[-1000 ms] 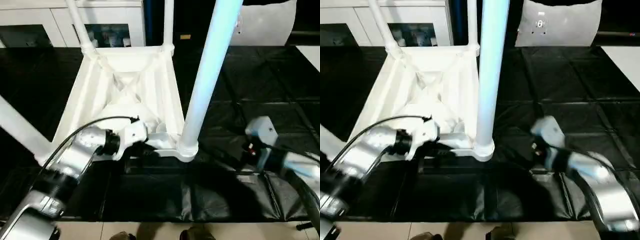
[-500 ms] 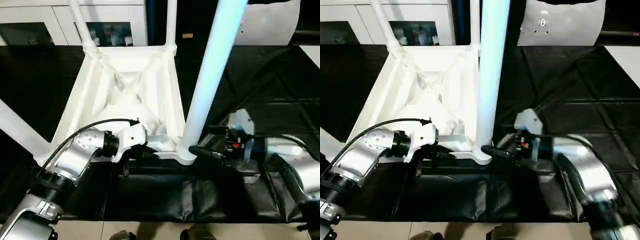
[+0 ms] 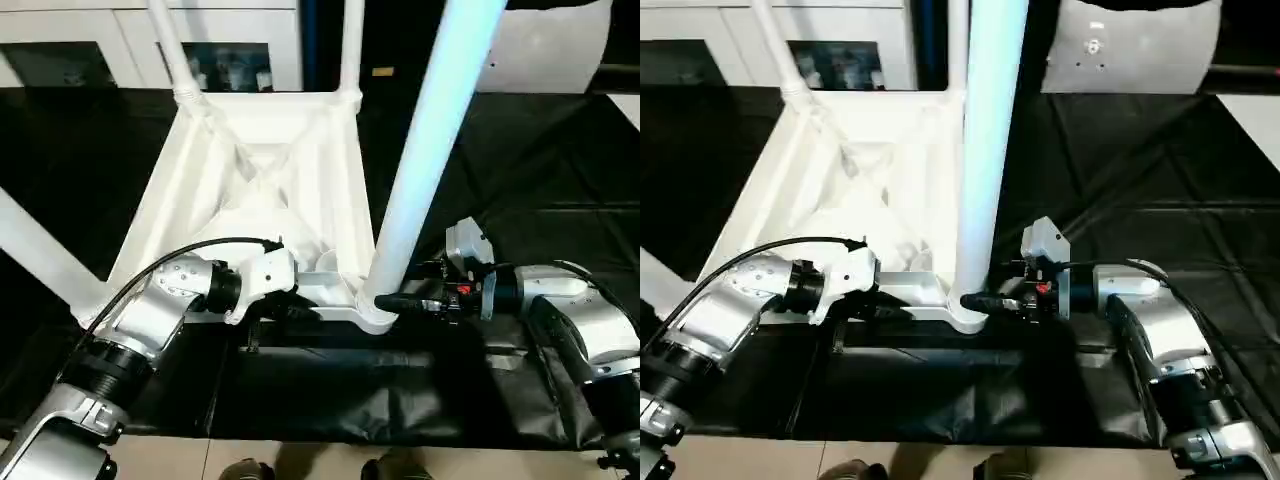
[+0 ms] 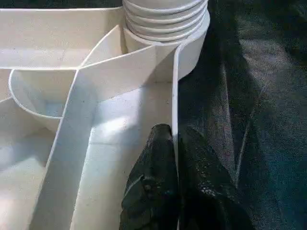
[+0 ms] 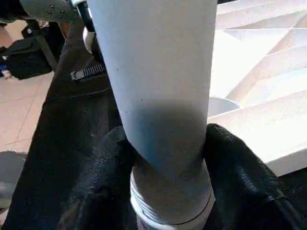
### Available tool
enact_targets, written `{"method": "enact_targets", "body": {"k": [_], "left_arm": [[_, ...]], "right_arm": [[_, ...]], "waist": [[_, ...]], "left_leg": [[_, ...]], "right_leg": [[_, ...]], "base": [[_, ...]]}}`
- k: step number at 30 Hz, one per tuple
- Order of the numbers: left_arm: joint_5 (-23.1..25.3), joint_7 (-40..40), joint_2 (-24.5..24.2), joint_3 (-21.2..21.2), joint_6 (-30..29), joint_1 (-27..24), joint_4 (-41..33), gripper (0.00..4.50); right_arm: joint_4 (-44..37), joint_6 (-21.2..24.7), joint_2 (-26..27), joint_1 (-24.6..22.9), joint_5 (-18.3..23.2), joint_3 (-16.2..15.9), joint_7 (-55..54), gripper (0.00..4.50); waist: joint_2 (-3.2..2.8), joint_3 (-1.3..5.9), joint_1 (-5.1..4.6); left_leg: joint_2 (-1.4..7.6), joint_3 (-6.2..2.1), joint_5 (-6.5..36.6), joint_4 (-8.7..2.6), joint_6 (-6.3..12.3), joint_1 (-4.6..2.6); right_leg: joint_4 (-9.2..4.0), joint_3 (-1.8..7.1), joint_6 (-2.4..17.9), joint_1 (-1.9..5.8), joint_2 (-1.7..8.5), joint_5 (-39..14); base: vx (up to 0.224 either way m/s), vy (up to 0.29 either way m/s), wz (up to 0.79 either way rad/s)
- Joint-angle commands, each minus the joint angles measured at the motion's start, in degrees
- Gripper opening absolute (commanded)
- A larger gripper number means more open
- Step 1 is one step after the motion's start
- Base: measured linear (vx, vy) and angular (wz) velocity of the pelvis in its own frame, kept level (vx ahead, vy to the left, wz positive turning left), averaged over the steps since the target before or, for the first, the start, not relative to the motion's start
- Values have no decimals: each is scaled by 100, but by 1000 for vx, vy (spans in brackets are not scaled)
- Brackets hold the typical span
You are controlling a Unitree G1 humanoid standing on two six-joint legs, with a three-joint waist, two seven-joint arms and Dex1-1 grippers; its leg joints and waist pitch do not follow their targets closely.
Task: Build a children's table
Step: Rotate leg to tighten
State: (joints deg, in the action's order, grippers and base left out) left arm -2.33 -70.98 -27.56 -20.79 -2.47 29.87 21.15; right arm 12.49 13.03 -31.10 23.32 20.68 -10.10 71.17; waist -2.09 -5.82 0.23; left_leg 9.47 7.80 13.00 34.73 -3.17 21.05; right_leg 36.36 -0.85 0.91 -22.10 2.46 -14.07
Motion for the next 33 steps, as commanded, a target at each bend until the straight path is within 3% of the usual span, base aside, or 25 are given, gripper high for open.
{"method": "enact_targets", "body": {"k": [1, 4, 8, 10, 12, 13, 15, 18, 20, 23, 25, 26, 29, 30, 31, 33], "left_arm": [[-51, -217, 28, -31, 100, 12, -76, 0], [-81, -91, 62, 10, -111, -6, -146, 0], [-39, 676, 279, 211, -846, -67, -463, 0], [-44, 1030, 425, 301, -1184, -148, -734, 0], [-2, 1428, 628, 369, -1506, -218, -978, 0], [25, 1606, 730, 392, -1645, -243, -1076, 0], [82, 1873, 903, 407, -1805, -277, -1183, 0], [284, 2635, 1448, 420, -2175, -287, -1276, 0], [361, 2966, 1684, 408, -2312, -257, -1272, 0], [510, 3214, 1889, 314, -2374, -201, -1227, 0], [676, 3206, 1861, 171, -2346, -153, -1183, 0], [779, 3168, 1794, 116, -2301, -132, -1153, 0], [780, 2982, 1619, 142, -2225, -147, -1157, 0], [780, 2903, 1556, 140, -2138, -161, -1149, 0], [780, 2903, 1556, 140, -2138, -161, -1149, 0], [705, 2520, 1256, 130, -1852, -249, -1125, 0]], "right_arm": [[-6, 82, 20, 24, 16, -99, 88, 194], [-161, 381, 15, -95, 113, -102, 77, 192], [-600, 709, 313, -399, 48, -85, -646, 191], [-723, 756, 636, -468, -204, -78, -1383, 191], [-795, 977, 1040, -476, -290, 19, -2119, 191], [-841, 1081, 1223, -477, -289, 66, -2404, 191], [-919, 1197, 1493, -485, -310, 101, -2790, 191], [-1047, 1385, 2156, -492, -607, 63, -3717, 191], [-965, 1454, 2547, -419, -729, 138, -4315, 191], [-757, 1556, 3038, -265, -769, 347, -5025, 191], [-748, 1399, 3071, -257, -760, 376, -5005, 191], [-817, 1293, 2976, -314, -859, 358, -4907, 226], [-943, 1085, 2725, -508, -868, 508, -4681, 263], [-994, 1163, 2677, -565, -760, 601, -4599, 266], [-994, 1163, 2677, -565, -760, 601, -4599, 266], [-1161, 1076, 2295, -773, -690, 815, -4347, 286]], "waist": [[62, 442, 49], [57, 446, 57], [59, 442, 81], [66, 403, 42], [88, 356, -56], [80, 356, -80], [79, 337, -109], [87, 295, -121], [63, 303, -118], [49, 318, -114], [51, 330, -106], [42, 332, -101], [40, 326, -93], [18, 327, -89], [37, 321, -90], [26, 321, -56]], "left_leg": [[319, -11, -803, -263, 1278, -10], [321, -9, -851, -262, 1276, -10], [331, -10, -843, -269, 1219, -9], [320, -12, -655, -303, 1077, 9], [305, -7, -264, -357, 761, 17], [294, -8, -253, -361, 686, 30], [274, 16, -4, -367, 500, -15], [269, 35, 144, -392, 367, -36], [262, 34, 33, -410, 285, -31], [258, 22, -139, -414, 319, -35], [259, 23, -210, -409, 380, -16], [267, 24, -249, -408, 420, -26], [280, 23, -243, -406, 497, -15], [283, 19, -259, -408, 509, -17], [280, 24, -226, -407, 554, -10], [289, 20, -197, -409, 591, -18]], "right_leg": [[-244, 194, 2069, 370, 495, 1482], [-232, 195, 2084, 375, 490, 1589], [-241, 203, 2092, 370, 509, 1587], [-283, 196, 2048, 364, 501, 1231], [-361, 210, 1954, 385, 499, 556], [-361, 209, 1919, 398, 496, 481], [-442, 224, 1768, 359, 474, 7], [-488, 250, 1656, 320, 455, -279], [-482, 262, 1567, 310, 446, -199], [-453, 259, 1549, 314, 435, 280], [-428, 270, 1550, 335, 447, 573], [-419, 264, 1553, 333, 444, 740], [-407, 258, 1584, 348, 457, 997], [-399, 256, 1596, 348, 461, 1035], [-405, 261, 1596, 355, 456, 1087], [-411, 261, 1580, 358, 465, 1104]], "base": [[0, 0, 0], [0, 0, 0], [0, 0, 0], [0, 0, 0], [0, 0, 0], [0, 0, 0], [0, 0, 0], [0, 0, 0], [0, 0, 0], [0, 0, 0], [0, 0, 0], [0, 0, 0], [0, 0, 0], [0, 0, 0], [0, 0, 0], [0, 0, 0]]}}
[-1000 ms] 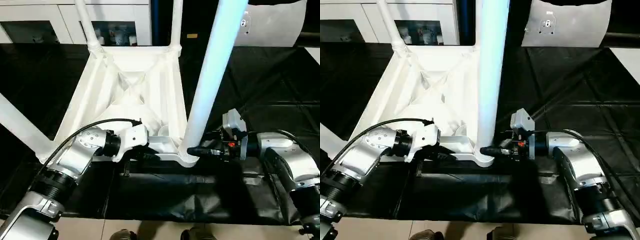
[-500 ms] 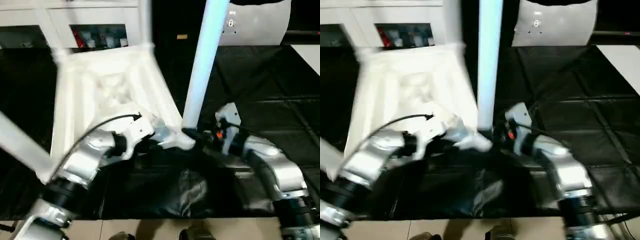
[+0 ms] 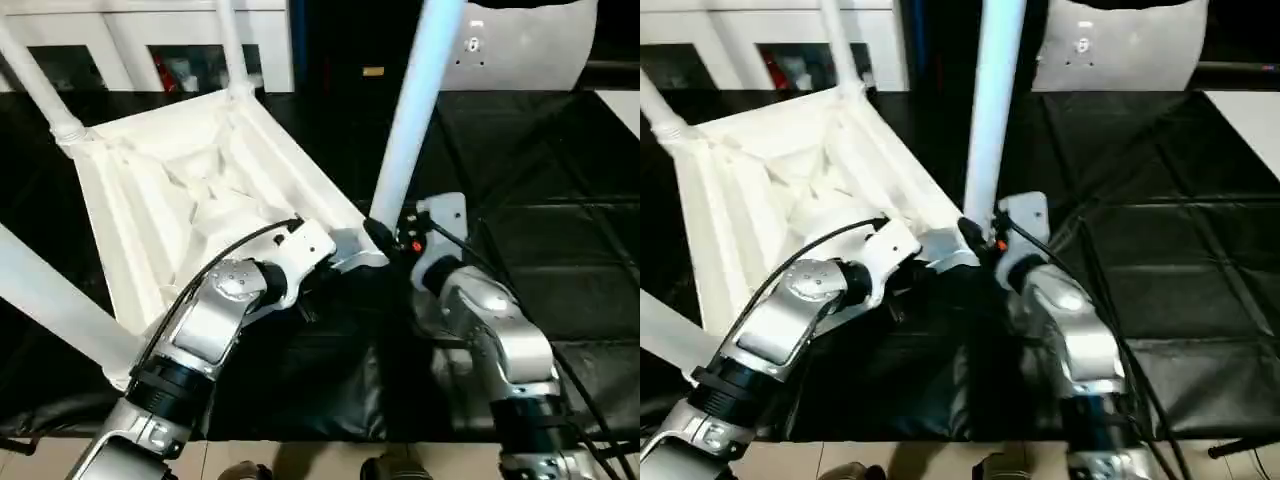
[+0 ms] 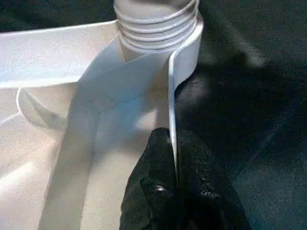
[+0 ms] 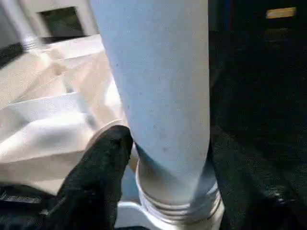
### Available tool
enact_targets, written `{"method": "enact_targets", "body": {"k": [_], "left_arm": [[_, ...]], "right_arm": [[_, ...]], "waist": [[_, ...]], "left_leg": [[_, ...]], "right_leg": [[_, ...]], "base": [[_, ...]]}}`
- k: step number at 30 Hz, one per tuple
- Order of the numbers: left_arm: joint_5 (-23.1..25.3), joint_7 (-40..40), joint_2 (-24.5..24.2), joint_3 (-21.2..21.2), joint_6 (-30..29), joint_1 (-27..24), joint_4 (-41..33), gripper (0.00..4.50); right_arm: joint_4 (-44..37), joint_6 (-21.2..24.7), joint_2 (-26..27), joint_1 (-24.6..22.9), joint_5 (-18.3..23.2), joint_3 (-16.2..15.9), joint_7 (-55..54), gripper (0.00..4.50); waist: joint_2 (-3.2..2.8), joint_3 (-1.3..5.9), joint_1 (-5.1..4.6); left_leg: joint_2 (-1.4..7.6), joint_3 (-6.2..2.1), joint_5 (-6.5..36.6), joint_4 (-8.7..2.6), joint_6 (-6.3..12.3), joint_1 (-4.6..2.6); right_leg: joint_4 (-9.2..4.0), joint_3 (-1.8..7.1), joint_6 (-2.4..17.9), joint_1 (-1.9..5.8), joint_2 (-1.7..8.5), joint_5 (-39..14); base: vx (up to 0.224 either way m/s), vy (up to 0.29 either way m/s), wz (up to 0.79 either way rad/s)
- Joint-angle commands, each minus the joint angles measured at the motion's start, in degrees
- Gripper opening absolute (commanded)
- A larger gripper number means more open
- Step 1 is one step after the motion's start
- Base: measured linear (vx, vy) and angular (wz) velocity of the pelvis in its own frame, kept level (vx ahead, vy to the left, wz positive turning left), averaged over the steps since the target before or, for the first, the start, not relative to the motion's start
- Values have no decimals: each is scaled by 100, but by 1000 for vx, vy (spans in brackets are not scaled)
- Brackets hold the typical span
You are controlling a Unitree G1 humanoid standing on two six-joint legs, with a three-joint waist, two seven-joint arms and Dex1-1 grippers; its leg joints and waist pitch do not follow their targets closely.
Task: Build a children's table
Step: Rotate leg to tighten
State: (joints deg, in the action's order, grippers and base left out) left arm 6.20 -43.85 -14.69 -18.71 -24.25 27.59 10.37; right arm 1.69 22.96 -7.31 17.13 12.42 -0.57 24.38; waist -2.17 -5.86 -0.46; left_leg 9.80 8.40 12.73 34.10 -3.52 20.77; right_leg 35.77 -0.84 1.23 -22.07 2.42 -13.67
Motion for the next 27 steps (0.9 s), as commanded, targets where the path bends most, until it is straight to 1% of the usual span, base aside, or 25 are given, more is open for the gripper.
{"method": "enact_targets", "body": {"k": [1, 2, 3, 4, 5, 6, 7, 8, 9, 10, 11, 12, 13, 14, 15, 16, 17, 19, 20, 21, 22, 23, 24, 25, 27], "left_arm": [[-148, -192, -32, -77, 326, -21, -47, 0], [-184, -331, -124, -74, 488, -49, -23, 0], [-257, -577, -280, -60, 672, -108, 14, 0], [-291, -693, -352, -54, 759, -135, 32, 0], [-395, -974, -483, -37, 1063, -203, 58, 0], [-425, -1115, -580, -45, 1159, -233, 76, 0], [-425, -1115, -580, -45, 1159, -233, 76, 0], [-469, -1486, -804, -126, 1586, -271, 156, 0], [-502, -1608, -869, -129, 1610, -265, 216, 0], [-536, -1734, -916, -127, 1738, -238, 313, 0], [-551, -1775, -926, -126, 1766, -230, 336, 0], [-625, -1984, -981, -117, 1877, -184, 447, 0], [-646, -2059, -1003, -122, 1912, -164, 479, 0], [-708, -2293, -1071, -148, 2025, -113, 539, 0], [-745, -2436, -1115, -177, 2060, -80, 546, 0], [-769, -2528, -1143, -196, 2087, -60, 548, 0], [-788, -2748, -1203, -284, 2222, -12, 548, 0], [-805, -2841, -1224, -315, 2262, 4, 551, 0], [-794, -3025, -1276, -403, 2351, 51, 573, 0], [-776, -3106, -1292, -436, 2406, 78, 605, 0], [-776, -3106, -1292, -436, 2406, 78, 605, 0], [-757, -3228, -1314, -481, 2503, 110, 647, 0], [-747, -3263, -1322, -499, 2524, 120, 654, 0], [-740, -3313, -1331, -519, 2577, 140, 684, 0], [-736, -3362, -1337, -535, 2623, 160, 717, 0]], "right_arm": [[-81, 83, -84, -154, 136, -139, 332, 302], [-148, 34, -175, -206, 234, -60, 476, 308], [-243, -113, -400, -291, 323, -9, 806, 308], [-287, -186, -504, -330, 365, 15, 961, 316], [-282, -456, -784, -371, 225, -28, 1169, 316], [-278, -398, -977, -372, 257, -34, 1386, 336], [-278, -398, -977, -372, 257, -34, 1386, 336], [-295, -157, -1325, -363, 489, -11, 1946, 336], [-282, -108, -1465, -343, 617, 17, 2238, 348], [-253, -148, -1606, -308, 695, 12, 2534, 364], [-243, -163, -1640, -296, 704, 5, 2599, 374], [-186, -241, -1814, -229, 736, -45, 2926, 382], [-150, -280, -1868, -198, 729, -75, 3013, 382], [-53, -373, -1986, -108, 728, -147, 3251, 382], [14, -453, -2048, -46, 739, -200, 3395, 382], [56, -506, -2087, -7, 749, -233, 3484, 382], [127, -620, -2165, 79, 774, -340, 3802, 382], [147, -621, -2204, 105, 793, -385, 3951, 382], [197, -629, -2306, 149, 818, -511, 4308, 382], [233, -656, -2342, 171, 814, -560, 4464, 366], [233, -656, -2342, 171, 814, -560, 4464, 355], [306, -650, -2378, 215, 808, -625, 4651, 355], [344, -639, -2389, 242, 802, -656, 4716, 348], [416, -654, -2407, 287, 799, -701, 4791, 344], [495, -684, -2417, 334, 796, -739, 4858, 323]], "waist": [[35, 325, 20], [24, 311, 25], [15, 308, 27], [32, 314, 40], [-4, 294, 56], [25, 285, 53], [33, 287, 53], [11, 279, 58], [69, 270, 57], [48, 266, 65], [28, 266, 69], [33, 266, 69], [27, 269, 74], [50, 264, 74], [56, 267, 77], [50, 264, 78], [44, 269, 86], [50, 289, 98], [53, 317, 116], [62, 339, 135], [64, 345, 147], [69, 360, 179], [73, 359, 208], [79, 353, 214], [78, 335, 231]], "left_leg": [[258, -39, -171, -348, 628, 12], [256, -40, -127, -354, 625, 17], [264, -40, -92, -358, 606, 16], [267, -43, -7, -355, 602, 8], [264, -45, 32, -364, 599, 9], [269, -36, 132, -370, 574, 8], [264, -32, 127, -368, 570, 8], [258, -30, 95, -363, 621, 15], [256, -25, 126, -367, 663, 21], [264, -33, 105, -373, 671, 21], [275, -22, 95, -363, 713, 5], [267, -22, 66, -360, 750, 9], [276, -19, 49, -363, 756, 0], [281, -24, 37, -365, 787, 4], [283, -11, 27, -361, 802, -9], [287, -14, 21, -362, 802, -9], [295, -14, -15, -359, 827, -12], [301, -11, -168, -342, 898, -13], [299, -8, -421, -314, 1000, -15], [297, -11, -649, -284, 1141, 0], [290, -5, -736, -269, 1206, 11], [286, 1, -856, -243, 1297, 24], [297, 5, -877, -233, 1337, 28], [297, 7, -851, -234, 1339, 35], [315, 6, -640, -253, 1299, 31]], "right_leg": [[-348, 260, 1552, 359, 470, 1072], [-359, 255, 1558, 349, 471, 1020], [-361, 257, 1555, 349, 476, 970], [-372, 255, 1545, 355, 478, 877], [-377, 258, 1538, 338, 478, 784], [-400, 254, 1529, 341, 478, 608], [-396, 258, 1532, 350, 472, 578], [-397, 257, 1549, 340, 474, 554], [-410, 262, 1523, 354, 474, 458], [-399, 262, 1521, 347, 476, 431], [-407, 258, 1534, 320, 481, 415], [-406, 249, 1552, 318, 478, 398], [-399, 248, 1562, 313, 482, 402], [-395, 243, 1586, 305, 489, 386], [-401, 246, 1600, 294, 495, 348], [-395, 247, 1614, 291, 495, 339], [-384, 244, 1650, 285, 506, 379], [-350, 244, 1695, 294, 502, 629], [-295, 250, 1734, 302, 493, 1063], [-240, 235, 1765, 302, 474, 1466], [-222, 228, 1774, 301, 473, 1626], [-192, 219, 1785, 294, 472, 1843], [-180, 213, 1796, 274, 479, 1898], [-177, 208, 1799, 273, 475, 1866], [-208, 200, 1813, 258, 500, 1495]], "base": [[0, 0, 0], [0, 0, 0], [0, 0, 0], [0, 0, 0], [0, 0, 0], [0, 0, 0], [0, 0, 0], [0, 0, 0], [0, 0, 0], [0, 0, 0], [0, 0, 0], [0, 0, 0], [0, 0, 0], [0, 0, 0], [0, 0, 0], [0, 0, 0], [0, 0, 0], [0, 0, 0], [0, 0, 0], [0, 0, 0], [0, 0, 0], [0, 0, 0], [0, 0, 0], [0, 0, 0], [0, 0, 0]]}}
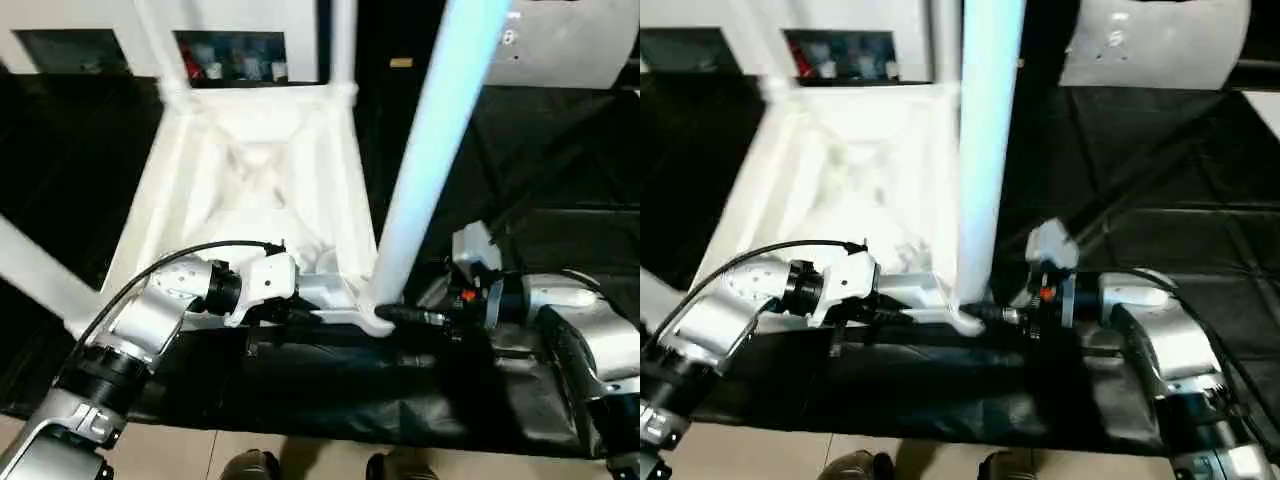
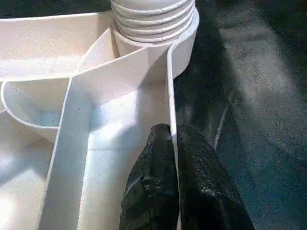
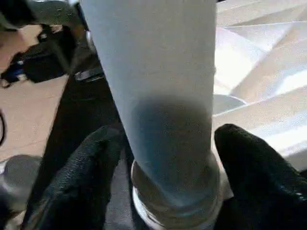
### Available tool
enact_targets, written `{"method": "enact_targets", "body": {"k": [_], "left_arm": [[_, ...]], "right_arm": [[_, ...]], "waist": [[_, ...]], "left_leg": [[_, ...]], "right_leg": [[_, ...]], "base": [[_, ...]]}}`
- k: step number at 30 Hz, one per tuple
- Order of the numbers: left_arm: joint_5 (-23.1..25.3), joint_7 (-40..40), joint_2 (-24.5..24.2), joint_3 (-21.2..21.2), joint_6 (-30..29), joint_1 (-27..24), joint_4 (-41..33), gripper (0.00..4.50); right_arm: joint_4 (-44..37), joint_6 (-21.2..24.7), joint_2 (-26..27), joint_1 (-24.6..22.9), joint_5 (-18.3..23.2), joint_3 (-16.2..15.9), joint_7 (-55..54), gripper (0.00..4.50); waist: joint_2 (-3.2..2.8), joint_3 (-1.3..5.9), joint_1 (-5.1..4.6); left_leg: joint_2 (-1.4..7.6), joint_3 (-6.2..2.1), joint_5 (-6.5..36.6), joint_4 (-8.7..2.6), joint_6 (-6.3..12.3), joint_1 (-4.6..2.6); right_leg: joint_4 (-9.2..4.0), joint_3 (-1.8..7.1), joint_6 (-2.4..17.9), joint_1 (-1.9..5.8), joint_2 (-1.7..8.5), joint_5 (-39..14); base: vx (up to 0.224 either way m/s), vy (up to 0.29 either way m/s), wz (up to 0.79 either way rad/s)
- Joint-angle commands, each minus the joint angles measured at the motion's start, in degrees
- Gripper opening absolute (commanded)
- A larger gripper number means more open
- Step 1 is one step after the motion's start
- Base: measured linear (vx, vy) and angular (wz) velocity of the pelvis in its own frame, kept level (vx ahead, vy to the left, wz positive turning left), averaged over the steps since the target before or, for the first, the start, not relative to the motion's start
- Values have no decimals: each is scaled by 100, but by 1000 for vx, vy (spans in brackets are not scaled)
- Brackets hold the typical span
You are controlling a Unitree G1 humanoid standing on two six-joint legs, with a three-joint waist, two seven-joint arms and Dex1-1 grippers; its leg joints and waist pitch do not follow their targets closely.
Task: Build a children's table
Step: Rotate leg to tighten
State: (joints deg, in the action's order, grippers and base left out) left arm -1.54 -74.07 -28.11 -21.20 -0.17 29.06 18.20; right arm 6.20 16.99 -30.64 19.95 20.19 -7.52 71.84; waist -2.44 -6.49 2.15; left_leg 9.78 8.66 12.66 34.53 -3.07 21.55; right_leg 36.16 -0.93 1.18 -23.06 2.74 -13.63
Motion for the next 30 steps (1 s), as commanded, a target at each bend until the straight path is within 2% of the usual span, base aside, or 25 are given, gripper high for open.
{"method": "enact_targets", "body": {"k": [1, 3, 5, 13, 17, 18, 21, 24, 25, 26, 27, 28, 29, 30], "left_arm": [[37, -367, 4, -290, 241, 23, -45, 0], [38, -410, -15, -280, 286, 53, -21, 0], [31, -430, -23, -271, 302, 79, -1, 0], [37, -516, -81, -249, 406, 110, 132, 0], [27, -536, -94, -235, 369, 103, 126, 0], [1, -529, -86, -214, 323, 94, 111, 0], [-94, -427, -27, -132, 70, 57, 1, 0], [-98, -419, -23, -128, 55, 55, -6, 0], [11, 81, 105, -26, -286, 16, -169, 0], [51, 607, 315, 104, -741, -16, -352, 0], [57, 841, 418, 166, -957, -30, -437, 0], [87, 1360, 680, 292, -1344, -29, -564, 0], [87, 1360, 680, 292, -1344, -29, -564, 0], [102, 1623, 823, 356, -1517, -22, -614, 0]], "right_arm": [[95, -113, -85, 82, 20, -62, 150, 315], [155, -116, -77, 147, 37, -99, 242, 310], [162, -74, -73, 173, 67, -117, 310, 285], [189, 74, -78, 195, 133, -215, 559, 213], [166, 169, -75, 176, 191, -249, 617, 206], [116, 253, -61, 144, 242, -255, 612, 205], [-51, 461, 7, 41, 349, -249, 488, 204], [-61, 471, 11, 35, 353, -249, 478, 204], [-288, 553, 311, -112, 180, -223, -223, 204], [-433, 733, 716, -205, -9, -164, -1075, 204], [-490, 830, 906, -241, -89, -133, -1466, 204], [-582, 990, 1330, -285, -155, -43, -2159, 204], [-582, 990, 1330, -285, -155, -43, -2159, 204], [-623, 1068, 1545, -297, -153, 11, -2466, 204]], "waist": [[106, 396, -31], [107, 376, -26], [125, 369, -28], [117, 371, -23], [113, 362, -16], [93, 358, -13], [88, 364, -8], [95, 361, -10], [85, 354, -7], [79, 345, -2], [86, 325, -38], [100, 307, -65], [108, 297, -91], [109, 284, -132]], "left_leg": [[315, -17, -578, -299, 1230, -49], [326, -13, -444, -316, 1136, -62], [327, -9, -472, -319, 1130, -61], [324, -5, -567, -308, 1182, -60], [328, -3, -486, -317, 1127, -56], [324, -8, -505, -316, 1121, -54], [328, -8, -560, -312, 1135, -58], [329, -6, -503, -320, 1111, -59], [328, -6, -470, -322, 1096, -61], [351, -22, -529, -332, 1047, -61], [339, -21, -471, -356, 969, -58], [335, -16, -356, -376, 880, -69], [321, -13, -266, -395, 773, -60], [289, -25, 40, -427, 557, -60]], "right_leg": [[-259, 209, 1822, 355, 471, 1366], [-283, 218, 1838, 348, 473, 1084], [-279, 222, 1842, 347, 471, 1111], [-261, 212, 1860, 342, 469, 1220], [-274, 218, 1870, 346, 480, 1130], [-266, 217, 1875, 349, 475, 1158], [-260, 215, 1894, 345, 474, 1255], [-272, 214, 1908, 347, 478, 1194], [-277, 217, 1909, 342, 478, 1157], [-276, 223, 1894, 334, 494, 1194], [-302, 217, 1894, 314, 486, 1041], [-332, 219, 1873, 309, 483, 834], [-347, 218, 1855, 320, 485, 624], [-420, 211, 1764, 340, 493, -5]], "base": [[0, 0, 0], [0, 0, 0], [0, 0, 0], [0, 0, 0], [0, 0, 0], [0, 0, 0], [0, 0, 0], [0, 0, 0], [0, 0, 0], [0, 0, 0], [0, 0, 0], [0, 0, 0], [0, 0, 0], [0, 0, 0]]}}
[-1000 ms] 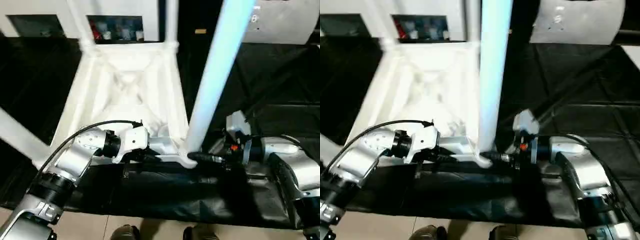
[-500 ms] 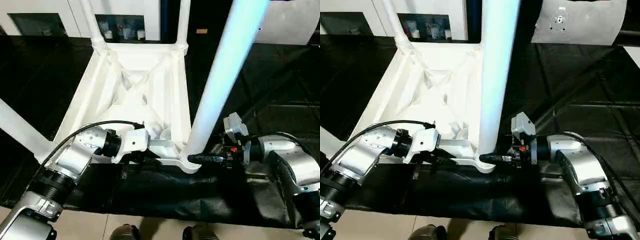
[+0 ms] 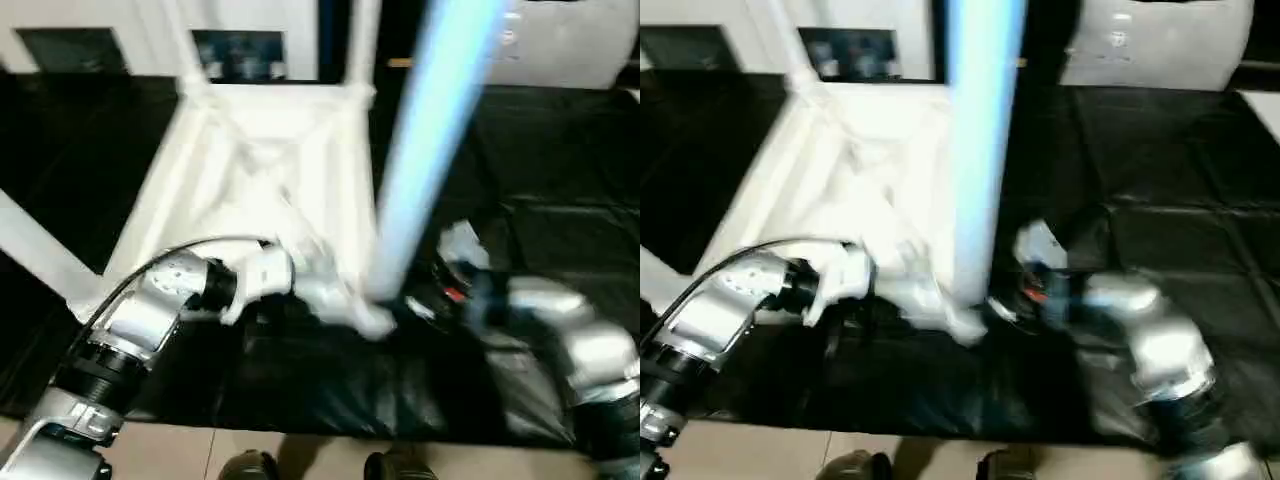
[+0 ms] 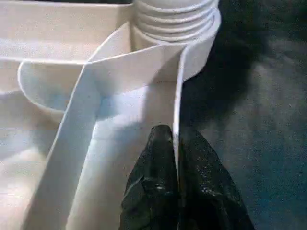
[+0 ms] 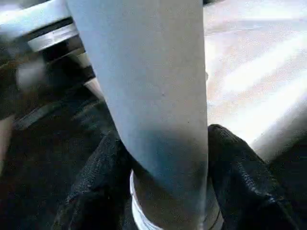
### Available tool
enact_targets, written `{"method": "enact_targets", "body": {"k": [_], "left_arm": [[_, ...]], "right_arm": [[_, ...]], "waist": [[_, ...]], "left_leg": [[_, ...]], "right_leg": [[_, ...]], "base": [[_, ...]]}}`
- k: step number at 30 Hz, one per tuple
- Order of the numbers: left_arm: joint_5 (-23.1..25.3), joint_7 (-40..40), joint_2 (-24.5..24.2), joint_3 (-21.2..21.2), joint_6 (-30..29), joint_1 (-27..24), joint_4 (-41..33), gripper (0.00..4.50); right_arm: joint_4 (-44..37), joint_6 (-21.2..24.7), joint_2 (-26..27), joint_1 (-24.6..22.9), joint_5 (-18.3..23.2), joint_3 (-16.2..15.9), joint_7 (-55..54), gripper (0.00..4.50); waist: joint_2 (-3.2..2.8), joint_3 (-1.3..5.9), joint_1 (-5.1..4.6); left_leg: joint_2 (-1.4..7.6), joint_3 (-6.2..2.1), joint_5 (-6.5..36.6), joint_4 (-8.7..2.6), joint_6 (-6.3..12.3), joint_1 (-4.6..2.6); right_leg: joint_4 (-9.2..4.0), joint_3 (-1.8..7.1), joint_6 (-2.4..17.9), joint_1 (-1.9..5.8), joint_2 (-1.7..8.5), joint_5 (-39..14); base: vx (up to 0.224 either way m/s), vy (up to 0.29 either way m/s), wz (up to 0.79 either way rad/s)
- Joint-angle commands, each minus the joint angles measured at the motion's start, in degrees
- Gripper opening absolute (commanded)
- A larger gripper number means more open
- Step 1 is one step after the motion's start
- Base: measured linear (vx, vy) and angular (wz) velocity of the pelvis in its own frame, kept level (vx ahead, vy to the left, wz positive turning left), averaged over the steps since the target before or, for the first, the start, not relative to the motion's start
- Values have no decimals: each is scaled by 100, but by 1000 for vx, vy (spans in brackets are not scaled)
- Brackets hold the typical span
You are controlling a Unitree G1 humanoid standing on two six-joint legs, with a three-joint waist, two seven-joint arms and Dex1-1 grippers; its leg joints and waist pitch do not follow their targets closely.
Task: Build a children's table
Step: Rotate leg to tighten
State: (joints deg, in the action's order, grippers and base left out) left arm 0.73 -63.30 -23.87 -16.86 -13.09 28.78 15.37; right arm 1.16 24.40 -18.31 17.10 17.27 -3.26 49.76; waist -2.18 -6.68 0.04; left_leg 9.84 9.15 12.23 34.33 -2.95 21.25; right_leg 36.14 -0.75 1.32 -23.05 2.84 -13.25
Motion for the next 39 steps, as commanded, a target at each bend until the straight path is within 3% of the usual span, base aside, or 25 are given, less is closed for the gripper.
{"method": "enact_targets", "body": {"k": [1, 2, 3, 7, 10, 12, 14, 15, 17, 20, 24, 26, 30, 35, 39], "left_arm": [[-125, 546, 400, -78, -225, 6, -332, 0], [-86, 880, 614, -21, -441, 21, -389, 0], [-86, 880, 614, -21, -441, 21, -389, 0], [244, 2143, 1502, 40, -843, 263, -184, 0], [356, 2356, 1670, 6, -903, 332, -111, 0], [457, 2423, 1717, -31, -965, 360, -89, 0], [497, 2441, 1720, -49, -975, 372, -73, 0], [508, 2360, 1628, -69, -921, 337, -87, 0], [527, 2109, 1350, -118, -791, 230, -111, 0], [596, 2002, 1218, -106, -787, 169, -98, 0], [579, 1715, 987, -155, -541, 130, -80, 0], [484, 1255, 700, -282, -138, 81, -104, 0], [313, 467, 305, -432, 538, 27, -45, 0], [243, -99, 6, -547, 978, 60, 97, 0], [70, -746, -210, -648, 1349, 120, 192, 0]], "right_arm": [[-119, 327, 312, -12, 139, -415, -258, 204], [-106, 395, 614, 16, 64, -359, -704, 203], [-106, 395, 614, 16, 64, -359, -704, 203], [329, 381, 1786, 289, -434, -203, -2453, 203], [428, 268, 1999, 327, -509, -133, -2765, 203], [366, 163, 2046, 276, -493, -57, -2875, 258], [332, 111, 2044, 245, -482, -17, -2911, 278], [247, 55, 1932, 159, -396, 80, -2806, 287], [53, -161, 1507, -58, -313, 208, -2296, 314], [-124, -213, 1275, -189, -253, 327, -1923, 334], [-238, -308, 740, -301, -136, 390, -1393, 371], [-193, -445, 198, -342, -2, 449, -808, 371], [-77, -656, -417, -274, 109, 509, 131, 371], [55, -836, -864, -175, 201, 477, 862, 371], [162, -930, -1350, -82, 383, 215, 1837, 354]], "waist": [[88, 281, 8], [62, 272, -31], [66, 254, -69], [75, 240, -130], [65, 277, -123], [59, 318, -94], [59, 321, -91], [49, 325, -82], [52, 340, -63], [67, 338, -57], [72, 328, -82], [91, 346, -62], [82, 397, -47], [72, 408, 51], [74, 421, 107]], "left_leg": [[282, -75, 262, -434, 389, -15], [279, -65, 380, -439, 301, -25], [271, -60, 508, -445, 257, -33], [242, -45, 600, -460, 159, -34], [241, -49, 316, -453, 193, -22], [231, -42, -15, -435, 363, -11], [226, -41, -122, -428, 453, -1], [239, -41, -124, -430, 573, -10], [249, -37, -72, -419, 640, -11], [255, -38, -106, -414, 755, 13], [254, -31, 188, -419, 699, -4], [259, -31, 113, -410, 729, -2], [255, -28, -253, -357, 1016, 5], [303, -18, -275, -346, 1137, -41], [317, -7, -325, -321, 1194, -50]], "right_leg": [[-448, 215, 1670, 355, 472, -352], [-471, 228, 1604, 340, 461, -482], [-502, 234, 1553, 309, 453, -593], [-563, 259, 1336, 267, 439, -1001], [-527, 261, 1303, 304, 429, -472], [-463, 262, 1370, 346, 421, 355], [-439, 253, 1403, 357, 417, 693], [-438, 246, 1456, 365, 434, 872], [-431, 242, 1490, 386, 432, 935], [-412, 234, 1522, 400, 432, 1104], [-496, 235, 1521, 392, 450, 312], [-485, 245, 1494, 405, 444, 358], [-380, 219, 1622, 408, 432, 1189], [-359, 207, 1732, 361, 452, 1079], [-331, 200, 1805, 352, 462, 1067]], "base": [[-53, 13, -8], [0, 0, 0], [0, 0, 0], [0, 0, 0], [0, 0, 0], [0, 0, 0], [0, 0, 0], [0, 0, 0], [0, 0, 0], [0, 0, 0], [0, 0, 0], [0, 0, 0], [0, 0, 0], [0, 0, 0], [0, 0, 0]]}}
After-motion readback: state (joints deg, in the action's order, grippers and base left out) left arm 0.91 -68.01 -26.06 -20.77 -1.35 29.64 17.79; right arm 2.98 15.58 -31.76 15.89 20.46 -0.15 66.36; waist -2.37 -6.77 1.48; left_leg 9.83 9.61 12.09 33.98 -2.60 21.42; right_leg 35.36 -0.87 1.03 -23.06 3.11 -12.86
